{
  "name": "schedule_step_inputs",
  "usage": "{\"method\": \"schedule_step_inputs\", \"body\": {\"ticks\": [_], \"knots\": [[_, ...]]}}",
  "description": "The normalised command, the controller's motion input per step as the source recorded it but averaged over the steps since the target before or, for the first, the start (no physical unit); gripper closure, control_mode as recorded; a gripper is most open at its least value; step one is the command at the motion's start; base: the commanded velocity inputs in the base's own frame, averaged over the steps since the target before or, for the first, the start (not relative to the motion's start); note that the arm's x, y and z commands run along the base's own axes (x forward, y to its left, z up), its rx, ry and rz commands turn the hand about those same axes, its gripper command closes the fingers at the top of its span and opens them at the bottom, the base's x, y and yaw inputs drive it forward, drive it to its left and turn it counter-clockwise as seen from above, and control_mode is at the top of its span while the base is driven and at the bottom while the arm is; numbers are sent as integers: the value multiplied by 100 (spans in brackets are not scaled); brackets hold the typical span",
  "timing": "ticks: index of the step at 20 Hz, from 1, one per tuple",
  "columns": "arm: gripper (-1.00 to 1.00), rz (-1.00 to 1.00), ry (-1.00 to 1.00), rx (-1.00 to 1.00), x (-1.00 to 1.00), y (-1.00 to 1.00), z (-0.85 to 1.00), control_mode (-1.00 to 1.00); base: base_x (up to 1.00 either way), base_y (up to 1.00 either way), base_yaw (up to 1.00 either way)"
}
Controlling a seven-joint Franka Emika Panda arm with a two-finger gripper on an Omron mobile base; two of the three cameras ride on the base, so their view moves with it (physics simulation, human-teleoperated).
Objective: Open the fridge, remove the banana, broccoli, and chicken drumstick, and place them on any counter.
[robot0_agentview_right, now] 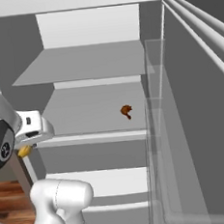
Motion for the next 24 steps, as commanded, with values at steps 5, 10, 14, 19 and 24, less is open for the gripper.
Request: {"method": "schedule_step_inputs", "body": {"ticks": [5,10,14,19,24], "knots": [[100,0,0,0,0,0,0,100,-27,72,58],[100,0,0,0,0,0,0,100,-26,43,100],[100,0,0,0,0,0,0,100,-21,27,100],[100,0,0,0,0,0,0,100,-6,0,100],[100,0,0,0,0,0,0,100,-4,0,100]]}}
